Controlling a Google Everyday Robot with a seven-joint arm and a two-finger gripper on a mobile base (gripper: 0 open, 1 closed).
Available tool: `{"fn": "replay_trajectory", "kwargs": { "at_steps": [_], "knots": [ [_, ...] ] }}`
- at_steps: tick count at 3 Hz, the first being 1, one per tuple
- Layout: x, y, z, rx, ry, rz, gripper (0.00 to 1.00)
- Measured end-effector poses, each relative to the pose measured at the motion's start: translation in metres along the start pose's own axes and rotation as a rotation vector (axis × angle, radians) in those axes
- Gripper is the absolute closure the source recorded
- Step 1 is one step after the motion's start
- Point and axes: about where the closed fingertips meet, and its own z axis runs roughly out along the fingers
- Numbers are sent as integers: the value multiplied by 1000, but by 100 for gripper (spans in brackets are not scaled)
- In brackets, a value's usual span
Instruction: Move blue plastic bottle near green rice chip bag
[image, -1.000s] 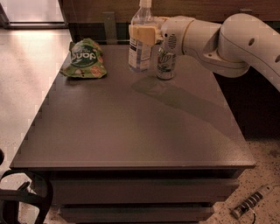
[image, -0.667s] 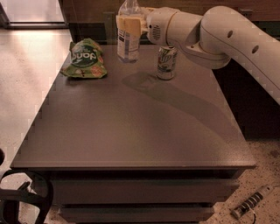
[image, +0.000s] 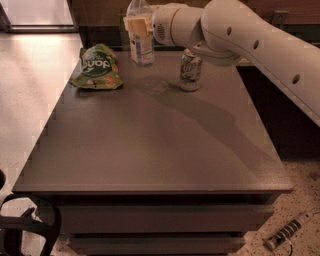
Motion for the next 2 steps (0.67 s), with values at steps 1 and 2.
{"fn": "replay_trajectory", "kwargs": {
  "at_steps": [1,2],
  "knots": [
    [21,-12,9,49,32,3,100],
    [36,-20,21,69,4,23,100]
  ]
}}
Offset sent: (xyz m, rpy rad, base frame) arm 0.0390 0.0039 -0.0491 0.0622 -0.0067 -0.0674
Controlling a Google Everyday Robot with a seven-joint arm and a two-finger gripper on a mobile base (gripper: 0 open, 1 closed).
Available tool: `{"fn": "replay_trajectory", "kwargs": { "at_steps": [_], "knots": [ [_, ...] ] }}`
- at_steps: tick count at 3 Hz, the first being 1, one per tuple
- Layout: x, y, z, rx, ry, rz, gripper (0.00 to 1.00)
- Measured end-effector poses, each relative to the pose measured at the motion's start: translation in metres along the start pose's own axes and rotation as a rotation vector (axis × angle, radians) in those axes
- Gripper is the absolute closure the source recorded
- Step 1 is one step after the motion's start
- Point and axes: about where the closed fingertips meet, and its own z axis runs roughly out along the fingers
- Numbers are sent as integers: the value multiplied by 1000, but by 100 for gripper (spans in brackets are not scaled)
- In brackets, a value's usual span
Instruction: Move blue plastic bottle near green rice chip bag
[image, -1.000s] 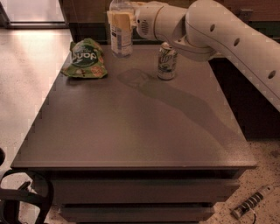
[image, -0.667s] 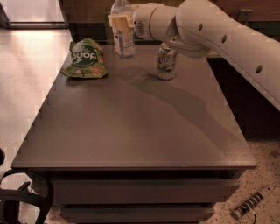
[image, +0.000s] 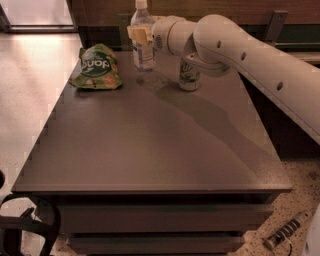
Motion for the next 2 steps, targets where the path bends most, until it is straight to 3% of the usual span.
{"fn": "replay_trajectory", "kwargs": {
  "at_steps": [2],
  "knots": [
    [22,6,27,-45,-16,5,100]
  ]
}}
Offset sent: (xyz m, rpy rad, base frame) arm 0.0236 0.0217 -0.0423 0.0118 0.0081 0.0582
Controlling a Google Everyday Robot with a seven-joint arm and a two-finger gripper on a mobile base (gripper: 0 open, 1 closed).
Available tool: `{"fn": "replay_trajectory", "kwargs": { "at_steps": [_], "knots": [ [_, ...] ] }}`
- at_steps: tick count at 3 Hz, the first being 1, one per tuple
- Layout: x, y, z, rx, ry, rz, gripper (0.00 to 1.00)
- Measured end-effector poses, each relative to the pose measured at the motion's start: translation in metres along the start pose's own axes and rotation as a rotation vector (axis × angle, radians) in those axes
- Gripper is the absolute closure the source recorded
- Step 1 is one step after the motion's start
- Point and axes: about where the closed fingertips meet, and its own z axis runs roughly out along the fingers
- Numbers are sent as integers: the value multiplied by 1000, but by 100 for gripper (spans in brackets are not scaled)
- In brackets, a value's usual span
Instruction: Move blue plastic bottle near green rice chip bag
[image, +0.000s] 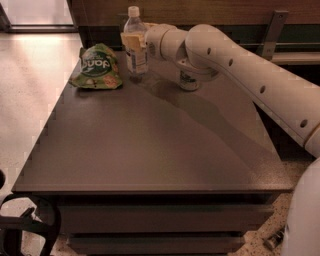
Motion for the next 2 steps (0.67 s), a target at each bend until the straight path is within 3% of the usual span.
{"fn": "replay_trajectory", "kwargs": {
  "at_steps": [2],
  "knots": [
    [16,15,12,-5,46,17,100]
  ]
}}
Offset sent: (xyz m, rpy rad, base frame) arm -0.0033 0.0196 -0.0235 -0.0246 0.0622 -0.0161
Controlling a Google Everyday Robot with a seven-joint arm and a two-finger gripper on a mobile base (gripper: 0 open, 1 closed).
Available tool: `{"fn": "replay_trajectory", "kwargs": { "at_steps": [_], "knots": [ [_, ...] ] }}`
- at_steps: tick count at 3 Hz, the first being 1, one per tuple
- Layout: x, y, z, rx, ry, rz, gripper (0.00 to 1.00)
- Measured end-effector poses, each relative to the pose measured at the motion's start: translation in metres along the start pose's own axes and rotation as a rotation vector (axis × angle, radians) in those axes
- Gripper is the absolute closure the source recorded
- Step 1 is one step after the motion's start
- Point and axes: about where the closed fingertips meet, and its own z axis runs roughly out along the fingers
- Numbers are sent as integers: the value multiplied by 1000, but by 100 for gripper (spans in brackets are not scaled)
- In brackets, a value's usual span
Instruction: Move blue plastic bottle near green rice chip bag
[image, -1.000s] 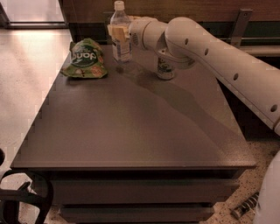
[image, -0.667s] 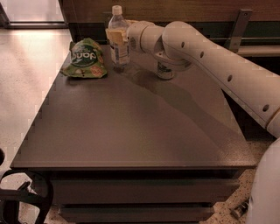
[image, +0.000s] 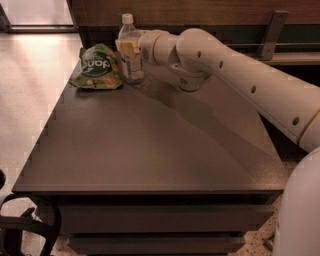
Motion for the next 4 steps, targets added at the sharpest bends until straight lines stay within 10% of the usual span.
{"fn": "replay_trajectory", "kwargs": {
  "at_steps": [1,4],
  "knots": [
    [0,2,2,-2,2,1,88],
    [0,9,6,-13,1,2,10]
  ]
}}
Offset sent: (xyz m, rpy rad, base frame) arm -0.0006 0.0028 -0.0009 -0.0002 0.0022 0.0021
